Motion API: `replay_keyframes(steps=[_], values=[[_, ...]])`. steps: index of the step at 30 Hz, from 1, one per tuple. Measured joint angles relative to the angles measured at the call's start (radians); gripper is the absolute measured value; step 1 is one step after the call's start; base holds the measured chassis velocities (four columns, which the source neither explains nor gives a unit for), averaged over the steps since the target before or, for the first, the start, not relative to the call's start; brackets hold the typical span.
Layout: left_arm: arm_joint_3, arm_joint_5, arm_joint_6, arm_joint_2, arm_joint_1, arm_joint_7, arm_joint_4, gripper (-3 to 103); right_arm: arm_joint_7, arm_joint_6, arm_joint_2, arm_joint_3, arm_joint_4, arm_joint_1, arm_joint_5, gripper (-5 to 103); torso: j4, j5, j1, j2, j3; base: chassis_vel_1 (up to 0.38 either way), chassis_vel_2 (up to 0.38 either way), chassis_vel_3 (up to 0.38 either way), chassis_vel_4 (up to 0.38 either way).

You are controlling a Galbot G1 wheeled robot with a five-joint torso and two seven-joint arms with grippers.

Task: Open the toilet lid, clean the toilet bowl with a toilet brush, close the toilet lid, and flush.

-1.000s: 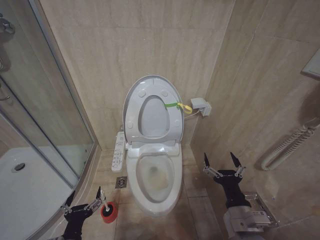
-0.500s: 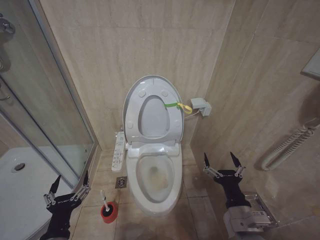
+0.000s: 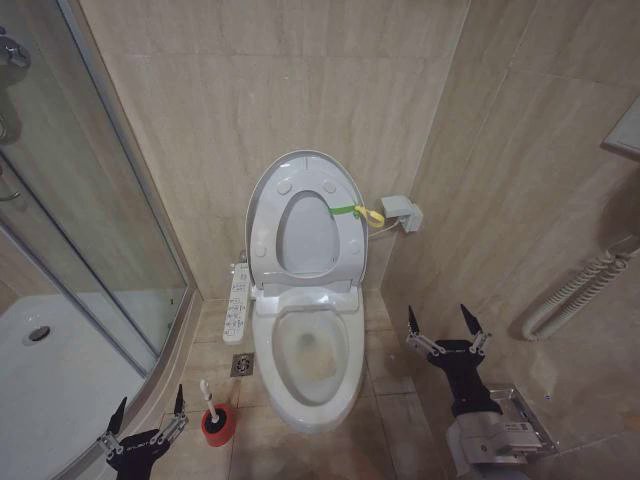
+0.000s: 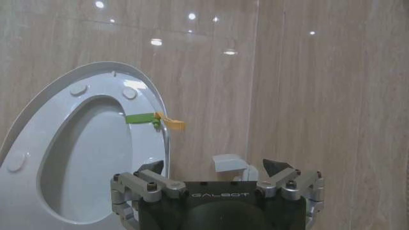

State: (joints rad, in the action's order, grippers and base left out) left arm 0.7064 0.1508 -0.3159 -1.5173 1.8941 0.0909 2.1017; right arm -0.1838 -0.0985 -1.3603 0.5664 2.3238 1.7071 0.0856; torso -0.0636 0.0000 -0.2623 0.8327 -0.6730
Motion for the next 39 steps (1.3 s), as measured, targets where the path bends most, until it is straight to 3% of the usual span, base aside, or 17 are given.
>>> replay_keyframes(steps=[8,19,20,24,39], values=[[0.000,0.002,-0.038,0.004,-0.022,-0.009,-0.087,100,0.000,0.000,0.000,0.000,0.000,0.000,0.000,100,0.0002,0.0003,0.000,0.000,0.000,0.000,0.000,0.000,0.000],[0.006,0.026,-0.154,0.025,-0.115,-0.061,-0.375,100,0.000,0.000,0.000,0.000,0.000,0.000,0.000,100,0.0000,-0.0001,0.000,0.000,0.000,0.000,0.000,0.000,0.000],[0.007,0.030,-0.168,0.028,-0.126,-0.067,-0.410,94,0.000,0.000,0.000,0.000,0.000,0.000,0.000,100,0.0000,0.0000,0.000,0.000,0.000,0.000,0.000,0.000,0.000],[0.009,0.038,-0.208,0.035,-0.158,-0.085,-0.510,94,0.000,0.000,0.000,0.000,0.000,0.000,0.000,100,0.0000,-0.0001,0.000,0.000,0.000,0.000,0.000,0.000,0.000],[0.018,0.034,-0.330,0.044,-0.289,-0.126,-0.804,92,0.000,0.000,0.000,0.000,0.000,0.000,0.000,100,0.0000,-0.0001,0.000,0.000,0.000,0.000,0.000,0.000,0.000]])
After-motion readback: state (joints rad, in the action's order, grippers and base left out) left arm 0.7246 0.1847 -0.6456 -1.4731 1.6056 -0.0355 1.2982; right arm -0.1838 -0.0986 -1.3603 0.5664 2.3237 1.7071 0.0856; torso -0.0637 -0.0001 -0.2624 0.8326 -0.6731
